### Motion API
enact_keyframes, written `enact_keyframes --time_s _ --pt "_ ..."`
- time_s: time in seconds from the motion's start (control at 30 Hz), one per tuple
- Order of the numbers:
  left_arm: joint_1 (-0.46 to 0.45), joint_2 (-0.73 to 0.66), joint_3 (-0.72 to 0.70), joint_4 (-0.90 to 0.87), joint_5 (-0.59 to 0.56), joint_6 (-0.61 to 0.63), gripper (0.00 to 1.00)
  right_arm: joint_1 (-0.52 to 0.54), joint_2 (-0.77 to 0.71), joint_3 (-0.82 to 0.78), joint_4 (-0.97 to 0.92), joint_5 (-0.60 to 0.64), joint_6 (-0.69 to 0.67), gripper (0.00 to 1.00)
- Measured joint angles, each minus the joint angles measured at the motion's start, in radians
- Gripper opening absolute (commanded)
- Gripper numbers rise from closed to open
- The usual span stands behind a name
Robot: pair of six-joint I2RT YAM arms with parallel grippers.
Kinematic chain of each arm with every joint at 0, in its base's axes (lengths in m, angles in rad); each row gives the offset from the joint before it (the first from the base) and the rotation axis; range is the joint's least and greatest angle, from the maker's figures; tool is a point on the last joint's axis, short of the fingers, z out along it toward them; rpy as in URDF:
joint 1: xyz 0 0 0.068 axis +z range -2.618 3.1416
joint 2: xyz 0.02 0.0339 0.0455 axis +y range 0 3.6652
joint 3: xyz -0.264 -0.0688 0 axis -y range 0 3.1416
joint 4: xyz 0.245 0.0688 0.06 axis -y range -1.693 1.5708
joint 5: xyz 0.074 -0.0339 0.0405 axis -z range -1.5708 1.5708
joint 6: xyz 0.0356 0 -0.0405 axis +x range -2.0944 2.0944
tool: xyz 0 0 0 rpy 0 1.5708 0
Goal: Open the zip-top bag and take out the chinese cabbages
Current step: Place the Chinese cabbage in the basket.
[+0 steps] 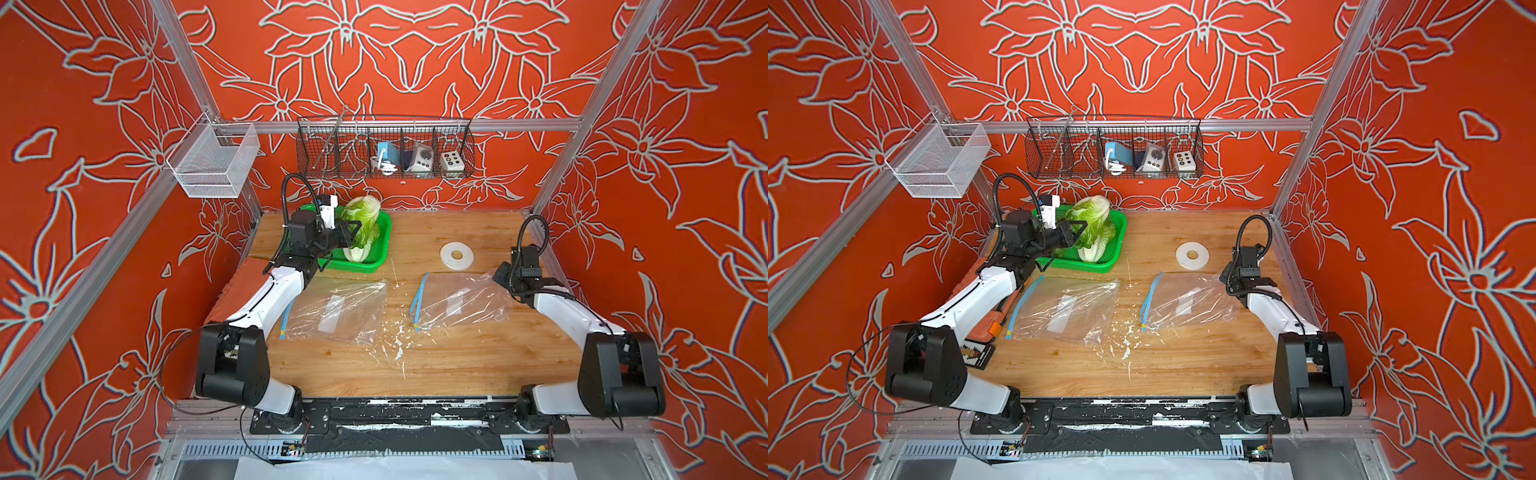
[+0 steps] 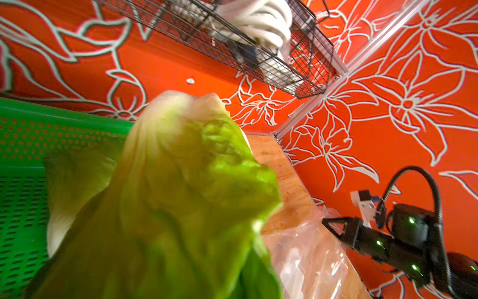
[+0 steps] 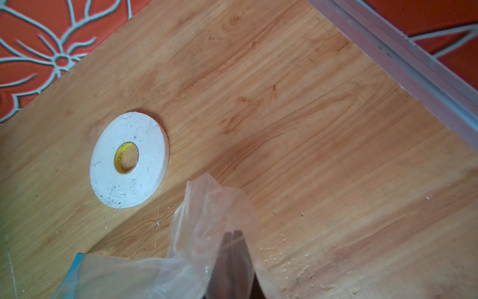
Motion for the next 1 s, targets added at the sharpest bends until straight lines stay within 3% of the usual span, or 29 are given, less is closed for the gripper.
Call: enact_keyframes --time_s 0.47,0.67,0.77,0.83,1.0 --pt "0.073 0.227 -0.008 0.084 -0.218 -0.054 0.01 0.000 0.000 -0.011 0.015 -0.030 0.001 0.00" --pt "0.075 0.260 -0.009 0.061 -0.240 -0.077 0.63 0.000 0.006 -0.011 0.022 -0.041 0.001 0.00" --pt "0.074 0.248 -0.010 0.038 -0.258 -0.082 0.84 0.000 0.010 -0.011 0.022 -0.045 0.001 0.00" --pt "0.073 0.227 -0.013 0.004 -0.272 -0.085 0.91 0.000 0.010 -0.011 0.022 -0.046 0.001 0.00" --pt "0.073 0.121 -0.050 -0.095 -0.296 -0.058 0.92 0.000 0.010 -0.011 0.023 -0.049 0.001 0.00"
